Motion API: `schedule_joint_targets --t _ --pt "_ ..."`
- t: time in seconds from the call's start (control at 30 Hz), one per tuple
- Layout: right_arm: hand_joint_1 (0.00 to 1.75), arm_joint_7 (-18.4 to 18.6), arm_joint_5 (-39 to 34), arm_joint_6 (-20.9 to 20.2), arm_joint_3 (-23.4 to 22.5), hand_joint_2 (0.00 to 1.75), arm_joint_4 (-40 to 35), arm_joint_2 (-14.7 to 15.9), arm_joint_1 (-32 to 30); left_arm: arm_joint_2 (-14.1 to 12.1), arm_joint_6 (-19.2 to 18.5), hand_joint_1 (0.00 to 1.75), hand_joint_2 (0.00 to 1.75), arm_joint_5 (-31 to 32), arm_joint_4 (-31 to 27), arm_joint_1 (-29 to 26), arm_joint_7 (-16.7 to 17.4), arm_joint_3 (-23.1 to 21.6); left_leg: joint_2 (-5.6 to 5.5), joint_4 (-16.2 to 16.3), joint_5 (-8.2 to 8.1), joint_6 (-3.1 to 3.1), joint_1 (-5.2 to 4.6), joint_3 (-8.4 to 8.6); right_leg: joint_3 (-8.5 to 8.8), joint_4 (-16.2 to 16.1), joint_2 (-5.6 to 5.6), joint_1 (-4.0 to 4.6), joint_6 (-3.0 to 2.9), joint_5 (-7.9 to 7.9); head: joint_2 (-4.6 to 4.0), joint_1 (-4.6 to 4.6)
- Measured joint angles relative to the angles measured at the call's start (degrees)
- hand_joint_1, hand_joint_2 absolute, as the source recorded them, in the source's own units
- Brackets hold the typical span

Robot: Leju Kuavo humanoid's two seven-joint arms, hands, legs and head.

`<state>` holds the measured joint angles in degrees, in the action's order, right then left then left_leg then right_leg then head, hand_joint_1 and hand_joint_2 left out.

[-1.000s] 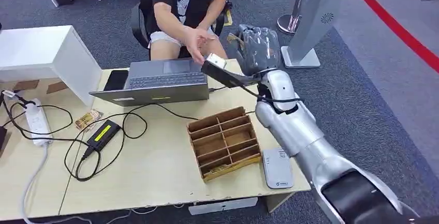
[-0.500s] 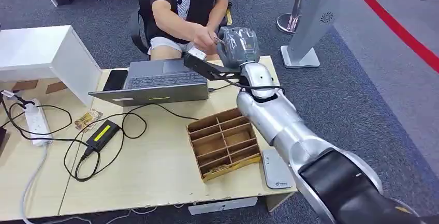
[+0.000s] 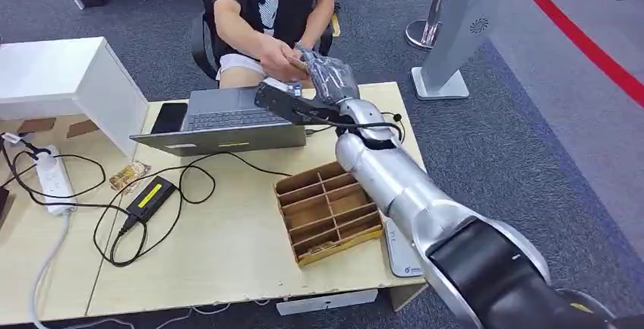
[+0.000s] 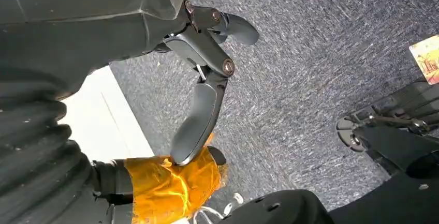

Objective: Pass the card to the sensor for recognition and then transmit it.

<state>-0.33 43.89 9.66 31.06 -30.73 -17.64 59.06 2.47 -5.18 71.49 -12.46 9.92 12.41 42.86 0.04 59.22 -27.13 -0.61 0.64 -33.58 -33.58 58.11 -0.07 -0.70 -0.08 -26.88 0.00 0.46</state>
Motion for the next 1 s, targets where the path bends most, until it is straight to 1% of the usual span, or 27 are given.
schedule_joint_targets --t 0.1,0.23,0.3,0.37,0.4,0.47,0.57,0.67,0.8,0.9,0.93,1.0 --pt "0.0 0.42 -2.95 0.02 -1.66 0.0 0.59 0.42 0.36 -0.02 0.04 0.0 1.75 -0.02 0.0 -0.1 -0.07 0.0 -0.02 0.01 0.0 0.0 0.0 0.0 -0.01 0.0 -0.03 0.0 0.0 0.0 0.0 0.0" --pt "0.0 0.96 -7.92 1.03 -5.1 0.0 1.84 2.69 1.14 -0.13 0.18 0.0 1.75 -0.28 0.0 -0.54 -0.09 0.02 -0.03 0.02 0.0 0.0 -0.01 -0.02 0.0 -0.02 -0.04 -0.01 0.01 0.0 0.02 0.0" --pt "0.0 1.22 -11.94 1.68 -7.95 0.0 2.69 4.43 1.48 -0.24 0.28 0.0 1.75 -0.5 0.0 -0.75 -0.28 0.04 -0.05 0.04 0.0 0.01 -0.02 -0.03 -0.01 -0.04 -0.05 -0.02 0.03 0.02 0.02 0.0" --pt "0.0 1.14 -17.71 1.57 -11.46 0.0 3.67 6.34 1.66 -0.33 0.55 0.0 1.75 -0.74 0.0 -0.85 -0.44 0.15 -0.12 0.05 0.0 0.01 -0.02 -0.04 0.02 -0.05 -0.12 -0.02 0.03 0.02 0.0 0.0" --pt "0.0 0.79 -20.96 1.03 -13.86 0.0 4.19 7.45 1.65 -0.37 0.63 0.0 1.75 -0.94 0.0 -0.88 -0.46 0.33 -0.19 0.05 0.0 0.01 -0.02 -0.05 0.04 -0.06 -0.19 -0.02 0.03 0.02 0.0 0.0" --pt "0.0 0.0 -24.88 -0.26 -17.67 0.0 5.23 9.42 1.6 -0.5 0.63 0.0 1.75 -1.09 0.0 -1.04 -0.48 0.68 -0.26 0.06 0.0 0.01 -0.03 -0.08 0.03 -0.06 -0.26 -0.02 0.04 0.02 0.02 0.02" --pt "0.0 -1.75 -32.94 -2.91 -24.16 0.0 6.6 12.29 0.79 -0.77 0.72 0.0 1.75 -1.44 0.0 -1.5 -0.59 1.14 -0.19 0.08 -0.02 0.04 -0.03 -0.06 0.02 -0.08 -0.21 -0.03 0.04 0.02 0.0 -0.02" --pt "0.0 -4.05 -41.34 -6.34 -31.28 0.0 7.65 15.4 -1.52 -0.87 1.05 0.0 1.75 -2.01 0.0 -2.09 -1.03 1.81 -0.28 0.08 -0.04 0.06 -0.02 -0.07 0.02 -0.09 -0.28 -0.03 0.05 0.01 0.02 0.0" --pt "0.0 -6.57 -52.85 -13.49 -41.1 0.0 8.78 19.14 -7.33 -0.94 1.68 0.0 1.75 -2.77 0.0 -2.55 -1.13 2.86 -0.3 0.07 -0.1 0.11 -0.02 -0.08 0.02 -0.11 -0.33 -0.02 0.06 -0.01 0.0 0.0" --pt "0.0 -7.78 -58.21 -17.58 -46.95 0.0 9.57 21.23 -12.48 -0.94 2.1 0.0 1.75 -3.1 0.0 -2.72 -1.2 3.59 -0.3 0.05 -0.12 0.11 -0.02 -0.09 0.02 -0.11 -0.34 -0.02 0.1 -0.04 0.0 0.0" --pt "0.0 -8.0 -60.42 -18.8 -48.79 1.75 9.79 21.82 -14.41 -0.92 2.47 0.0 1.75 -3.28 0.0 -2.79 -1.33 3.83 -0.3 0.05 -0.13 0.12 -0.01 -0.08 0.03 -0.12 -0.34 -0.01 0.1 -0.05 0.02 0.0" --pt "0.0 -7.82 -65.08 -21.64 -53.14 1.75 10.27 22.93 -19.3 -0.92 3.54 0.0 1.75 -3.83 0.0 -2.99 -2.1 4.29 -0.34 0.05 -0.19 0.18 -0.01 -0.07 0.07 -0.15 -0.41 0.0 0.13 -0.14 0.0 0.0"
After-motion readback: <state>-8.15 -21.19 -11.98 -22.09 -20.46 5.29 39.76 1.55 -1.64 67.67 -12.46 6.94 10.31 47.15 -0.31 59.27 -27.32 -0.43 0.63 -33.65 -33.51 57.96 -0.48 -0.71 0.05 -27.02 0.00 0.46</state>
